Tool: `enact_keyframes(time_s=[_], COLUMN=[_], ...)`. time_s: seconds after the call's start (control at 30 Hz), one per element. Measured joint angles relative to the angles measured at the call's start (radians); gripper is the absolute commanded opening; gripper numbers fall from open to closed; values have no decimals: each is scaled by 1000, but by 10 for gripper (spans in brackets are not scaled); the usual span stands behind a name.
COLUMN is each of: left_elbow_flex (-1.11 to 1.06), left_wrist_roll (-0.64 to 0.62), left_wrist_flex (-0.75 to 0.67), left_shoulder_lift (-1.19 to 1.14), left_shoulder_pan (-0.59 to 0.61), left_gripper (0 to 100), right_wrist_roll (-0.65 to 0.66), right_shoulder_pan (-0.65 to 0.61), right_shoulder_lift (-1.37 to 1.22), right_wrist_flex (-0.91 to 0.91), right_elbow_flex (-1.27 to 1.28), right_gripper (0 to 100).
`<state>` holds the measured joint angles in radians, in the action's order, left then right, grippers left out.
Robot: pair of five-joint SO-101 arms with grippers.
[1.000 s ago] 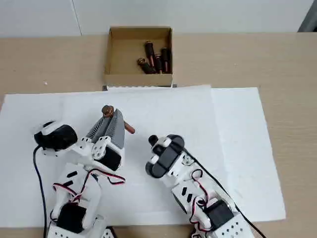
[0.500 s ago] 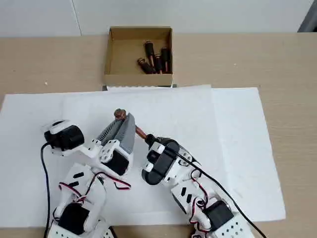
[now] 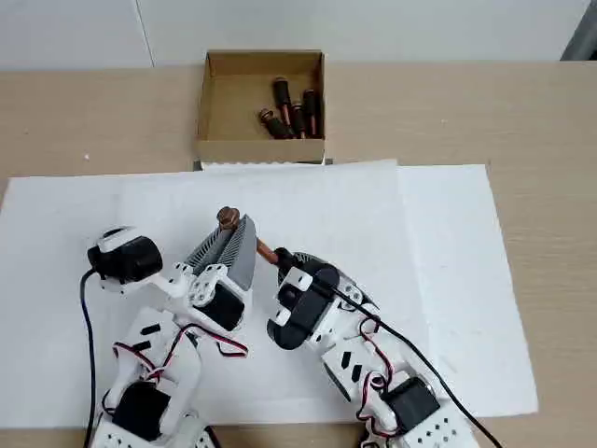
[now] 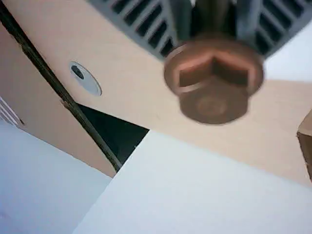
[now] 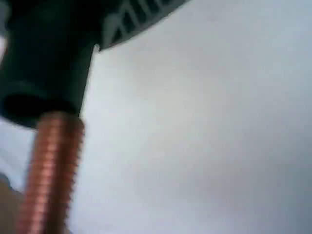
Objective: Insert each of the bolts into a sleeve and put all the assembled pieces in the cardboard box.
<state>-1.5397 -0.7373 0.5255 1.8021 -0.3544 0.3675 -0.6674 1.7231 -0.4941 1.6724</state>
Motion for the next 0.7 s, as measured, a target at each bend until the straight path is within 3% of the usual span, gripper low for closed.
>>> enact_keyframes(time_s=[0.43,0.7], left_elbow_flex=[-34,-31], left_wrist_roll=[-17,66], left_wrist_flex=[0,216], left_shoulder_lift=[0,9], left_shoulder_pan=[-11,-135], left_gripper=[7,7], right_wrist_roll=[15,46], right_shoulder_pan=[-38,-41], right_shoulder_lift=[0,-3], right_wrist_flex=[0,-2], right_elbow_flex=[0,0], right_gripper=[2,2])
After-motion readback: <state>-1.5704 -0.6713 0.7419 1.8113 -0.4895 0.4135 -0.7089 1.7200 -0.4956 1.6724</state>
